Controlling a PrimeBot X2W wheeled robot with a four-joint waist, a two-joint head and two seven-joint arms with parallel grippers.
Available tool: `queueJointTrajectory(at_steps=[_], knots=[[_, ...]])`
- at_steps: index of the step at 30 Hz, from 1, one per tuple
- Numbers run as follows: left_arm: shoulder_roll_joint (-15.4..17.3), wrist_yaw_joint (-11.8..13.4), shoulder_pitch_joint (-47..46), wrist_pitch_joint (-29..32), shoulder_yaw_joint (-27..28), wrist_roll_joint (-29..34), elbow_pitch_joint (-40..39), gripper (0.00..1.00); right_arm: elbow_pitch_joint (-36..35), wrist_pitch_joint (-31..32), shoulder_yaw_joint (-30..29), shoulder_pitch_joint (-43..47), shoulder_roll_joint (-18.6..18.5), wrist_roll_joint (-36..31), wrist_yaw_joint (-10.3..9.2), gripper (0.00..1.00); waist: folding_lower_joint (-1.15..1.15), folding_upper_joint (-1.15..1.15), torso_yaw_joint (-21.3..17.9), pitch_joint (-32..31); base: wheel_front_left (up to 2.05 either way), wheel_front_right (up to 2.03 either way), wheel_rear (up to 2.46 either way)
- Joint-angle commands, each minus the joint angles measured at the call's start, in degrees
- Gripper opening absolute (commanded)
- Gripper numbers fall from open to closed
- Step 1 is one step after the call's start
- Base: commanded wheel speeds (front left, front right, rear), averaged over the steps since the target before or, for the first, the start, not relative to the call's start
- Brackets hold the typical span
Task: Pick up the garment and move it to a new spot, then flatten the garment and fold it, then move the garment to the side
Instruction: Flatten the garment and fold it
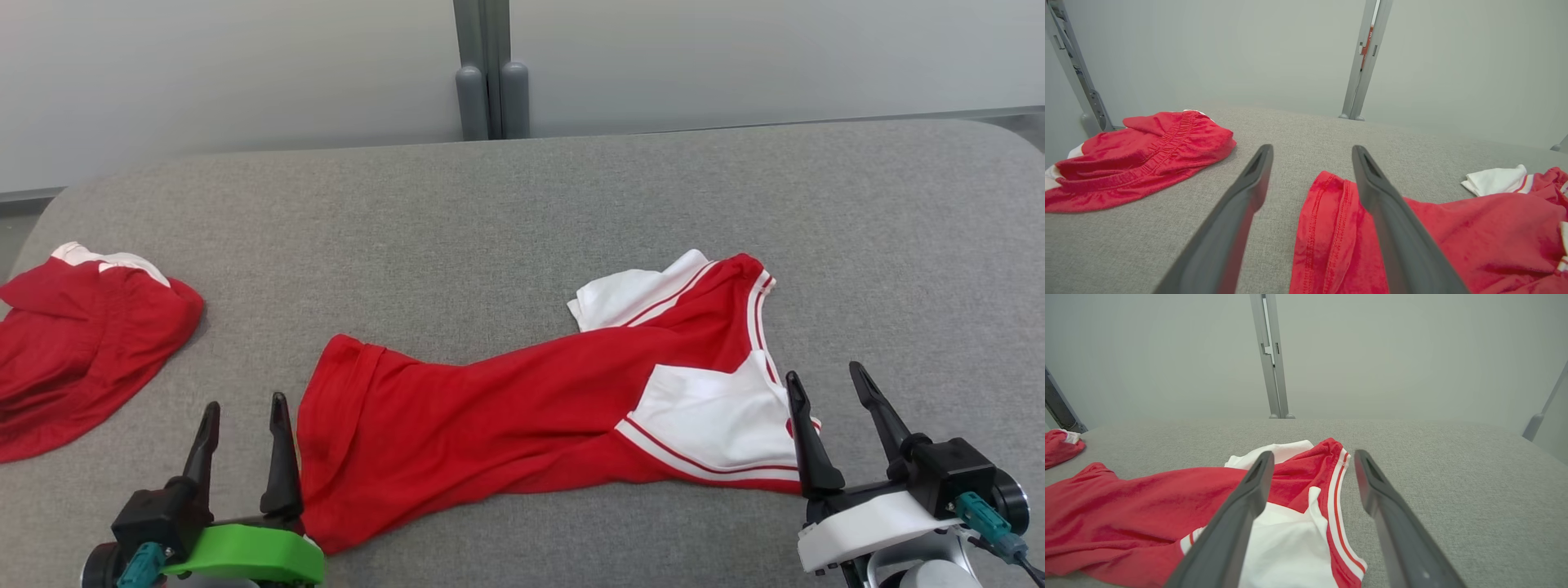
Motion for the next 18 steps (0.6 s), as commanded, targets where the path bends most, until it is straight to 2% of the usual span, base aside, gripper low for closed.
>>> queueJointTrajectory(at_steps=[1, 12, 18], knots=[[-0.26, -0.25, 0.9, -0.04, 0.98, 0.89, -0.68, 1.0, -0.17, -0.17, -0.13, 0.37, -0.13, 0.14, -0.1, 1.0, 0.0, 0.0, -0.27, -0.35, 0.0, 0.0, 0.0], [-1.4, -3.12, 2.75, -0.03, 8.71, 6.83, -3.58, 1.0, 2.23, -0.17, -0.41, 1.08, -0.88, -0.45, -0.1, 1.0, 0.0, 0.0, -1.0, -1.49, 0.0, 0.0, 0.0], [-2.83, -4.77, 2.17, -0.03, 10.6, 8.84, -3.17, 1.0, 9.05, -0.17, 2.26, -4.06, -3.96, -0.45, -0.1, 1.0, 0.0, 0.0, -0.27, -0.55, 0.0, 0.0, 0.0]])
